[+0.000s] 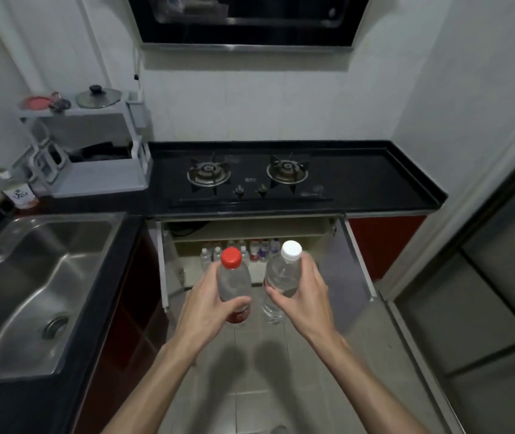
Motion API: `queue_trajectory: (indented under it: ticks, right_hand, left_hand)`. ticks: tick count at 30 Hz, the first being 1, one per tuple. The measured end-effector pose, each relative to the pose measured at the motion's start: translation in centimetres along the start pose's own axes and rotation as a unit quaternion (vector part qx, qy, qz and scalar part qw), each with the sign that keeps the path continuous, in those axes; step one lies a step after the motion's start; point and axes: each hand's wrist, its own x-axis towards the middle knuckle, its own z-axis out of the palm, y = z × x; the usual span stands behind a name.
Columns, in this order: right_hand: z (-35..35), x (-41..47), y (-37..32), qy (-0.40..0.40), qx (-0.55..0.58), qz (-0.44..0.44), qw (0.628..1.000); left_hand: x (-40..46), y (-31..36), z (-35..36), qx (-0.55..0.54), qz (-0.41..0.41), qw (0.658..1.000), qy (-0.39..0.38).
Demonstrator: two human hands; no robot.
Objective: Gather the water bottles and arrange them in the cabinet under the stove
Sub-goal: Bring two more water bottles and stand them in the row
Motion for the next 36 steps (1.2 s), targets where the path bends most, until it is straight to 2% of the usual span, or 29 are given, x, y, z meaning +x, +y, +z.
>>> queue_trajectory:
  ticks: [7, 11, 14, 16, 19, 28, 32, 36]
  right_hand:
    - [-0.9, 10.6, 7.3, -0.02, 0.011, 0.018, 1.0]
    - [1.2, 14.9, 12.5, -0.046, 0.018, 0.052, 0.997]
    - [4.7, 17.9, 17.9, -0.036, 0.021, 0.092, 0.995]
    - [8.4, 19.7, 22.2, -0.029, 0.038, 0.126, 0.991]
    - [14.7, 22.2, 30.5, -0.028, 0.039, 0.138, 0.989]
    - [34.8, 29.5, 54.5, -0.05, 0.002, 0.036, 0.998]
    - [41.8, 31.9, 63.7, -0.02, -0.03, -0.031, 0.999]
    - [47.3, 34.5, 70.2, 0.016, -0.035, -0.079, 0.996]
  left_hand:
    - [11.2, 1.1, 5.2, -0.002, -0.024, 1.0, -0.004]
    - [17.0, -1.1, 9.0, -0.036, -0.048, 0.998, -0.025]
    - [21.6, -4.2, 13.0, -0.088, -0.095, 0.991, -0.019]
    - [24.9, -7.5, 16.5, -0.102, -0.118, 0.988, -0.013]
    - [30.2, -14.0, 22.5, -0.087, -0.097, 0.991, -0.034]
    - [44.4, -39.9, 40.9, -0.041, -0.05, 0.998, -0.026]
    - [49.8, -48.4, 47.1, -0.04, -0.009, 0.999, 0.002]
    - [54.7, -53.6, 51.3, -0.046, 0.017, 0.999, 0.007]
